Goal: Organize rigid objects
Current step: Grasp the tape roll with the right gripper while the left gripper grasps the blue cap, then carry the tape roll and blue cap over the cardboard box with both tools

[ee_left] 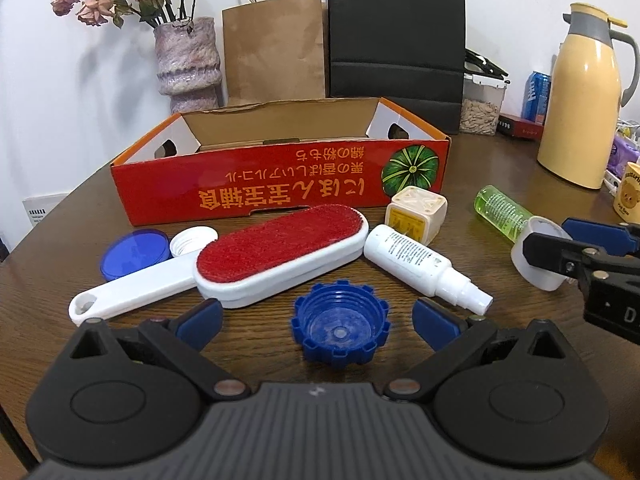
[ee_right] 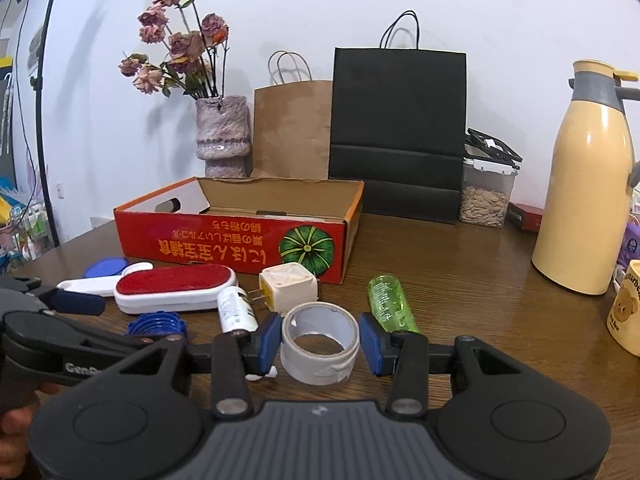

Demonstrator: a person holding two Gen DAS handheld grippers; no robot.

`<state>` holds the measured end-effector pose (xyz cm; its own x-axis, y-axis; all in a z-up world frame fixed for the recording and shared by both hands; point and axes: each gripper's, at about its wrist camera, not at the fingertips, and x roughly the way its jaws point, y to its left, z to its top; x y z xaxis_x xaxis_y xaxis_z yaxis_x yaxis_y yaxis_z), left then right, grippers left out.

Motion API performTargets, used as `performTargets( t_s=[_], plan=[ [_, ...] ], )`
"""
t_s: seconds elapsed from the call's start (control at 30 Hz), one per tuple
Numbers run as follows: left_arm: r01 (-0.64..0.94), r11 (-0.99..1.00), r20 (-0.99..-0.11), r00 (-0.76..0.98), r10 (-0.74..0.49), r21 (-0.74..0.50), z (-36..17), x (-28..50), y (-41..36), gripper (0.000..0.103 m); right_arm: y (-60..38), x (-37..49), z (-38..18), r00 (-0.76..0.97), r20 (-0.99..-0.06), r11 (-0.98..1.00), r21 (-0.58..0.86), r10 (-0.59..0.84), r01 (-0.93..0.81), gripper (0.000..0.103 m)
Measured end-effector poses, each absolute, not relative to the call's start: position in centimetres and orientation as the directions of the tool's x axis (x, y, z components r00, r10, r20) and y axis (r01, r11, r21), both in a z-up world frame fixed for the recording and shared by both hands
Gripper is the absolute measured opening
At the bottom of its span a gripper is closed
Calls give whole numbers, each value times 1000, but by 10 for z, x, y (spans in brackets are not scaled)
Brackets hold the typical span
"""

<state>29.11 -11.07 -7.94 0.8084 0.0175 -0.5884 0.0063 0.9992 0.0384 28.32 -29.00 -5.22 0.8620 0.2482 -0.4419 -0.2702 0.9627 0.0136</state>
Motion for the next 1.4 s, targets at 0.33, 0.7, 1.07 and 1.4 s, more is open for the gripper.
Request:
performTargets(
  t_s=[0.33,0.7,1.07,1.4],
  plan=[
    [16,1000,-619,786,-5,13,-84,298,-114,69,-290,280,-51,870,-428,964,13,246,-266,42],
    [54,998,-598,799,-58,-24,-81,292,-113,54,-287,280,-51,873,-429,967,2,231,-255,42],
    [59,997,-566,821,-81,-57,-68,289,-103,54,-274,280,-44,880,-409,965,11,242,-260,42],
    [42,997,-516,854,-68,-63,-46,296,-81,54,-253,287,-25,895,-368,963,9,254,-269,42]
  ],
)
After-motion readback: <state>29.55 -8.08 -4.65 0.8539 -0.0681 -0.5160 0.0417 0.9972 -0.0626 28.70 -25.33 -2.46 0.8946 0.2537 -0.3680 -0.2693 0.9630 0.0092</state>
